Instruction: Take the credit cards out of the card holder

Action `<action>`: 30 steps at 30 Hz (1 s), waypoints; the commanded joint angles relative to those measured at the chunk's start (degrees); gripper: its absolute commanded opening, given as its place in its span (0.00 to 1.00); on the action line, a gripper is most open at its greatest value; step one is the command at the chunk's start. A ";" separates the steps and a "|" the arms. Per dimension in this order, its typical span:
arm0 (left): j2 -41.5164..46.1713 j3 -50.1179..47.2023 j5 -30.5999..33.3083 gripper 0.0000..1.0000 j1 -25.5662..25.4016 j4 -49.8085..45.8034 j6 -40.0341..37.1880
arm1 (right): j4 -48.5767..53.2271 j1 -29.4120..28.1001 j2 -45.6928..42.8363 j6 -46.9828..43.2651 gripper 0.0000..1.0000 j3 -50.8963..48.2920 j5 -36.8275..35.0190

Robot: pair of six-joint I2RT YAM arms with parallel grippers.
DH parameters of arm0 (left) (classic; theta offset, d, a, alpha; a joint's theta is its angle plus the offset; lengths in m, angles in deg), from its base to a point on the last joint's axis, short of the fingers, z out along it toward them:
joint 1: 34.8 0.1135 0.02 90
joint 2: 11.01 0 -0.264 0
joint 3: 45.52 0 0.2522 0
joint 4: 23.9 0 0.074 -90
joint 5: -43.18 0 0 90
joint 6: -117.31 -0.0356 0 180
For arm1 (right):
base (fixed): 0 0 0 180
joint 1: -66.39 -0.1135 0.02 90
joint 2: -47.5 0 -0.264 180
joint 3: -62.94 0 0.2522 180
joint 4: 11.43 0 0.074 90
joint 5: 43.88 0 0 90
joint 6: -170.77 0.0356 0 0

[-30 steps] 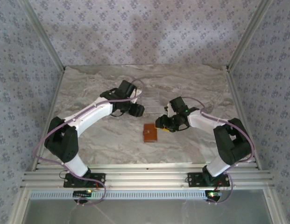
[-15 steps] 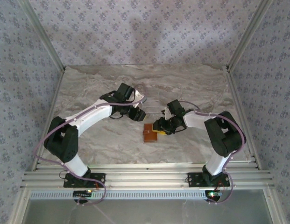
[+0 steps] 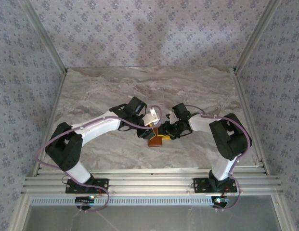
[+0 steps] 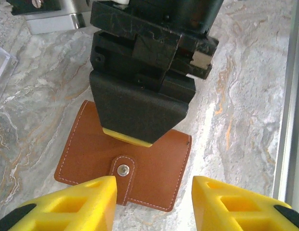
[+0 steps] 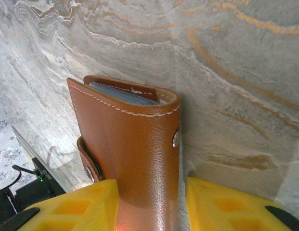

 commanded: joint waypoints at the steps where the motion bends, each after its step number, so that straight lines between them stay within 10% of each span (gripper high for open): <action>1: -3.05 2.20 -2.00 0.44 0.27 -3.19 -6.72 | 3.28 0.19 1.06 -0.56 0.42 1.26 1.07; 30: -16.02 7.10 1.78 0.41 -0.96 -5.14 -13.59 | 3.77 1.71 2.23 -0.52 0.37 1.04 1.25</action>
